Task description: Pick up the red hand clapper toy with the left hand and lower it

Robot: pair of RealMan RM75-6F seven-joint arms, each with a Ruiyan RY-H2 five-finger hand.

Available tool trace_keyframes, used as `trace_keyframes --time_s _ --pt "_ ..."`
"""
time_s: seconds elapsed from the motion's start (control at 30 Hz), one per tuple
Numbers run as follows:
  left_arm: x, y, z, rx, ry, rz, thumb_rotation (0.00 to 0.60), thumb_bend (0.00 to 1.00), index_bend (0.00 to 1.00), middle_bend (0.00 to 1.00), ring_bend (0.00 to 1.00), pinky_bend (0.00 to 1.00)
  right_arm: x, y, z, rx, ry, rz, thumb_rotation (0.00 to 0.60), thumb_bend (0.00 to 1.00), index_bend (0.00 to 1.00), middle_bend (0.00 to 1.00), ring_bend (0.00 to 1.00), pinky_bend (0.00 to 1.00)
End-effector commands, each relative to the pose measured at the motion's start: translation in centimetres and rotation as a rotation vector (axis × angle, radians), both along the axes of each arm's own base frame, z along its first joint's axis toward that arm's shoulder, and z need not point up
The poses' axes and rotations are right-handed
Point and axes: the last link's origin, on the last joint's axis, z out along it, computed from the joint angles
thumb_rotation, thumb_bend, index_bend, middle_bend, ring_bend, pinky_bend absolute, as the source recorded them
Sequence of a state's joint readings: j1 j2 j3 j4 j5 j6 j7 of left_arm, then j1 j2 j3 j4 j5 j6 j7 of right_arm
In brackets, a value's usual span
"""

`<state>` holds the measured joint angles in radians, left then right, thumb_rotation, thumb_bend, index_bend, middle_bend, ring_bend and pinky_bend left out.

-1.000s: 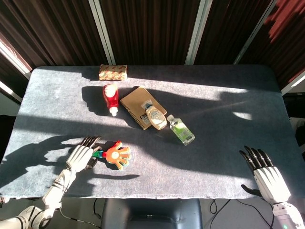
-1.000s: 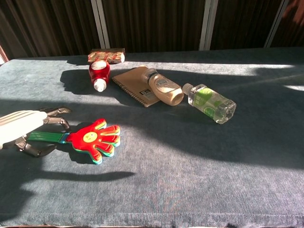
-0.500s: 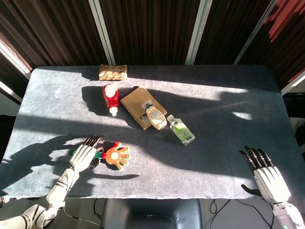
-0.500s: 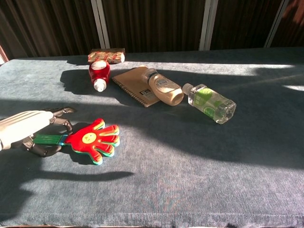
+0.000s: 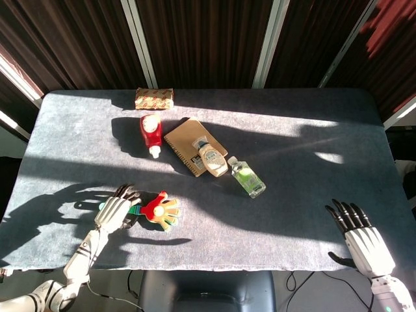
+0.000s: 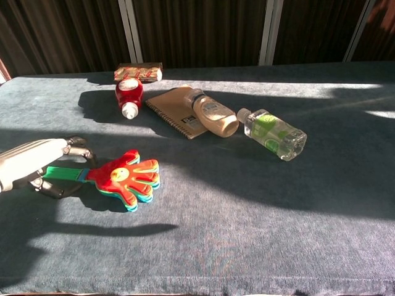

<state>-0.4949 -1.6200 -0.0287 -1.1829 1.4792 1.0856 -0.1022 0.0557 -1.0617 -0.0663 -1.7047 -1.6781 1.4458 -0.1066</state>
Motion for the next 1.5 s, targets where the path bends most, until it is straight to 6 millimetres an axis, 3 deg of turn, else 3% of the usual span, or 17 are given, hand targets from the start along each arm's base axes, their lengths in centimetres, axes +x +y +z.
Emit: trace_keyframes --time_s 0.03,0.17,0.37,0.6,0.73,0.8,0.9,0.97,1.1,1.23,1.3,1.4,1.5 --pt "0.5 -0.3 0.7 0.007 -0.183 0.031 0.600 0.59 0.80 0.48 0.22 0.21 0.0 0.0 0.0 0.000 0.000 0.001 0.600 0.16 0.00 0.00 0.00 0.00" --pt "0.6 -0.3 1.2 -0.004 -0.365 0.050 0.600 0.64 0.81 0.69 0.40 0.47 0.0 0.0 0.0 0.001 -0.001 0.001 0.600 0.16 0.00 0.00 0.00 0.00" --pt "0.5 -0.1 1.9 -0.049 -0.534 0.013 0.600 0.65 0.81 0.72 0.49 0.70 0.1 0.0 -0.1 0.004 0.000 0.002 0.600 0.16 0.00 0.00 0.00 0.00" --pt "0.6 -0.1 2.4 -0.068 -0.718 0.001 0.600 0.65 0.81 0.73 0.54 0.75 0.1 0.1 -0.1 0.005 0.000 0.001 0.600 0.16 0.00 0.00 0.00 0.00" --pt "1.2 -0.1 3.5 -0.094 -0.967 0.040 0.600 0.65 0.81 0.73 0.55 0.75 0.1 0.1 -0.1 0.007 -0.001 0.000 0.600 0.16 0.00 0.00 0.00 0.00" --pt "1.7 0.1 4.7 -0.107 -1.152 0.072 0.600 0.66 0.81 0.73 0.55 0.75 0.1 0.1 -0.1 0.007 -0.001 0.000 0.600 0.16 0.00 0.00 0.00 0.00" --pt "2.2 0.6 8.2 -0.137 -1.539 0.127 0.600 0.66 0.81 0.72 0.56 0.74 0.1 0.1 -0.1 0.009 -0.001 0.001 0.600 0.16 0.00 0.00 0.00 0.00" --pt "1.9 1.0 9.9 -0.110 -1.615 0.119 0.600 0.66 0.81 0.72 0.56 0.74 0.1 0.1 -0.2 0.012 0.000 0.001 0.600 0.16 0.00 0.00 0.00 0.00" --pt "1.2 0.6 9.4 -0.093 -1.377 0.078 0.600 0.67 0.81 0.72 0.56 0.73 0.1 0.1 -0.3 0.014 0.001 0.001 0.600 0.16 0.00 0.00 0.00 0.00" --pt "-0.5 -0.4 5.7 -0.153 -0.740 -0.030 0.600 0.67 0.81 0.73 0.56 0.74 0.1 0.1 -0.5 0.019 0.005 0.000 0.600 0.16 0.00 0.00 0.00 0.00" --pt "-1.3 -0.5 4.3 -0.173 -0.505 -0.068 0.600 0.66 0.81 0.73 0.55 0.73 0.1 0.1 -0.6 0.022 0.007 0.000 0.600 0.16 0.00 0.00 0.00 0.00" --pt "-1.5 -0.4 3.2 -0.160 -0.349 -0.091 0.600 0.66 0.81 0.73 0.55 0.73 0.1 0.1 -0.6 0.023 0.008 -0.002 0.600 0.16 0.00 0.00 0.00 0.00" --pt "-1.2 -0.1 3.1 -0.151 -0.359 -0.065 0.600 0.66 0.81 0.73 0.55 0.73 0.1 0.0 -0.5 0.021 0.006 -0.002 0.600 0.16 0.00 0.00 0.00 0.00"
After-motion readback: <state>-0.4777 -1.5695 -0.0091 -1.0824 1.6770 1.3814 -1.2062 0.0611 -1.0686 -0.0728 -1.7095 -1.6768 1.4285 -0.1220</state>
